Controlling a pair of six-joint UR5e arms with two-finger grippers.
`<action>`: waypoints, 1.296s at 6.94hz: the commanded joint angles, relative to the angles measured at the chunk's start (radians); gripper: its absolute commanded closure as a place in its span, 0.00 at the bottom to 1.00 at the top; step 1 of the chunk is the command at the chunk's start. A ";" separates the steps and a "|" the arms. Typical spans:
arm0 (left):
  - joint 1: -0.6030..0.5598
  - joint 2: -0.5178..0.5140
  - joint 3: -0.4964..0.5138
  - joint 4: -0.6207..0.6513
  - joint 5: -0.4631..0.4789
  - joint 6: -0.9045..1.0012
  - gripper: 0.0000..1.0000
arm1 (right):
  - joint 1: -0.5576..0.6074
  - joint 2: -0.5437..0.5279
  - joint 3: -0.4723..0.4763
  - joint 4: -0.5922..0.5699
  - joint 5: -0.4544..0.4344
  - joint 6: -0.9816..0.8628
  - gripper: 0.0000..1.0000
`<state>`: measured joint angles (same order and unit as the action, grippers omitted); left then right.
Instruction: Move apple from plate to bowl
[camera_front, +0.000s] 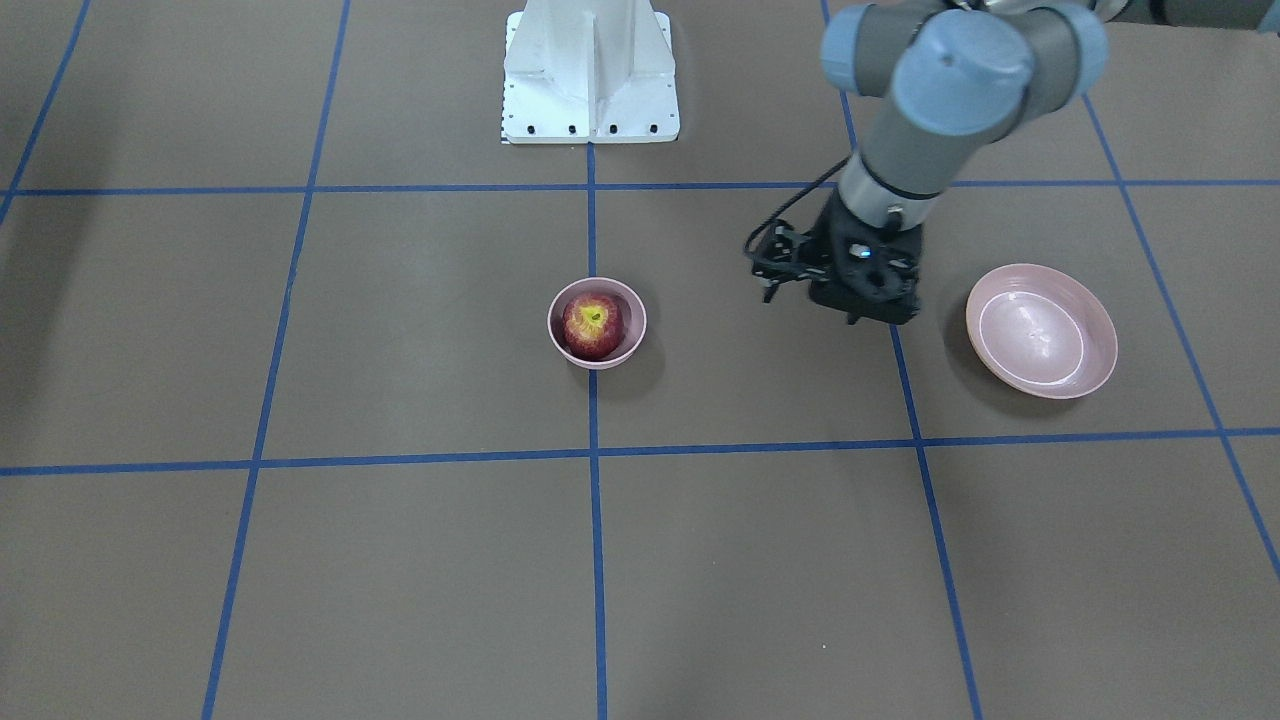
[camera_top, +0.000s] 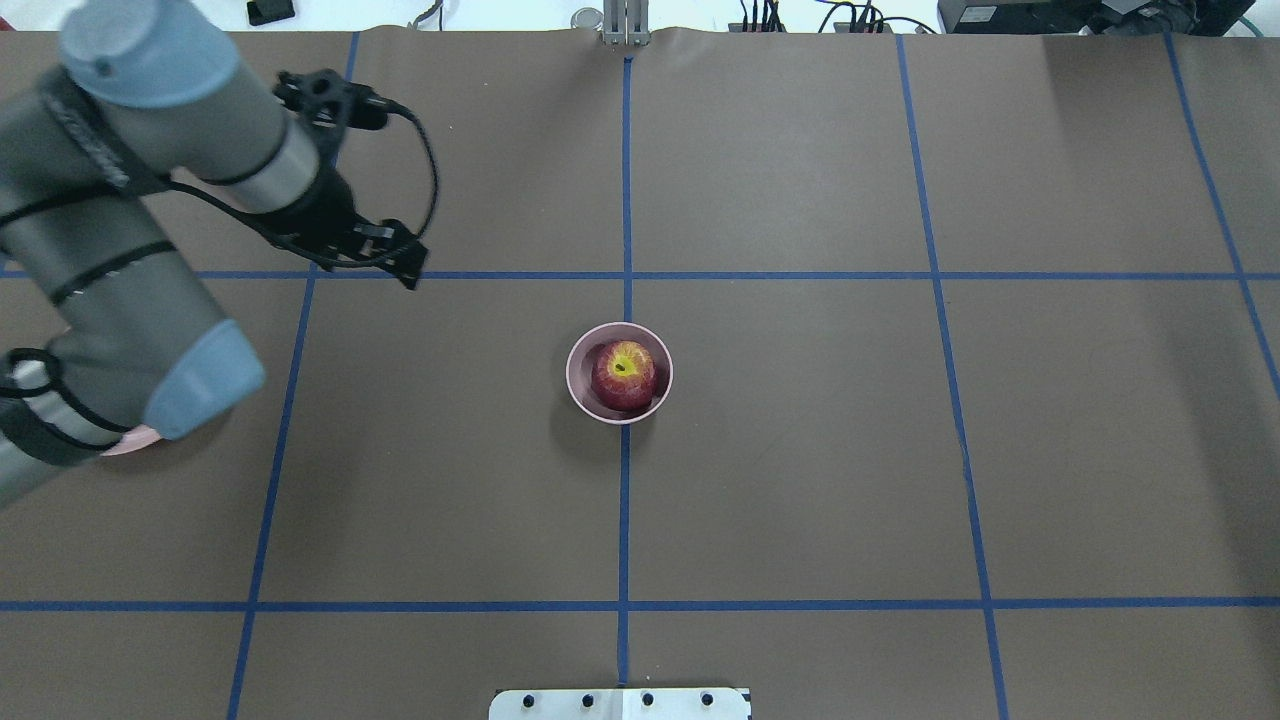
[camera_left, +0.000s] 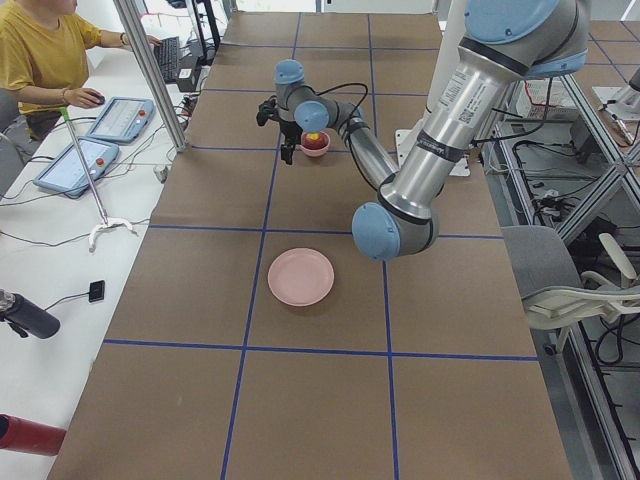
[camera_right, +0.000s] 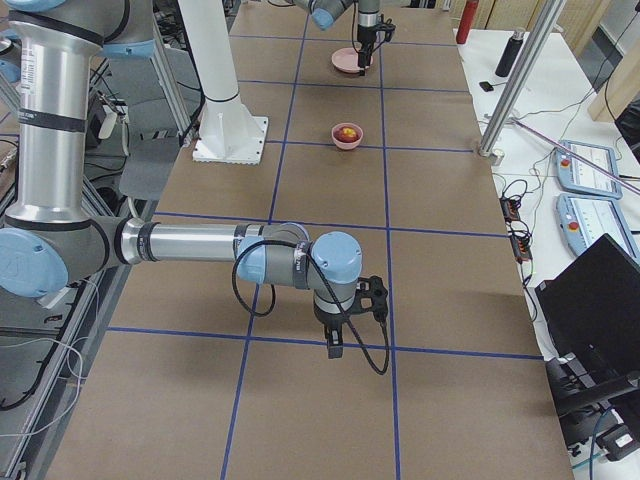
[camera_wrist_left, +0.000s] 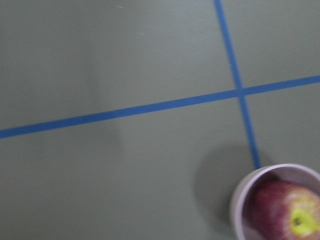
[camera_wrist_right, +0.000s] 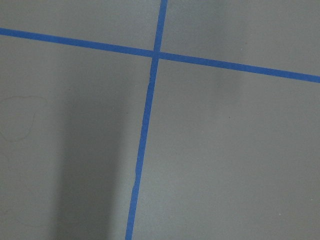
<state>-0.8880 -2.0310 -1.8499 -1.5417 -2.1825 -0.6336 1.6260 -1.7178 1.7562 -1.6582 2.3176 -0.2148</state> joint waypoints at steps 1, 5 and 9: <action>-0.267 0.232 -0.029 0.009 -0.121 0.435 0.03 | 0.000 0.000 -0.001 0.000 -0.003 0.000 0.00; -0.630 0.451 0.052 0.115 -0.145 0.939 0.02 | 0.000 0.000 0.000 0.000 -0.001 0.002 0.00; -0.683 0.552 0.097 0.026 -0.146 0.922 0.02 | 0.000 0.000 -0.001 0.000 -0.003 0.002 0.00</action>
<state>-1.5672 -1.4893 -1.7405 -1.4983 -2.3287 0.2907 1.6260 -1.7181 1.7553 -1.6582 2.3160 -0.2134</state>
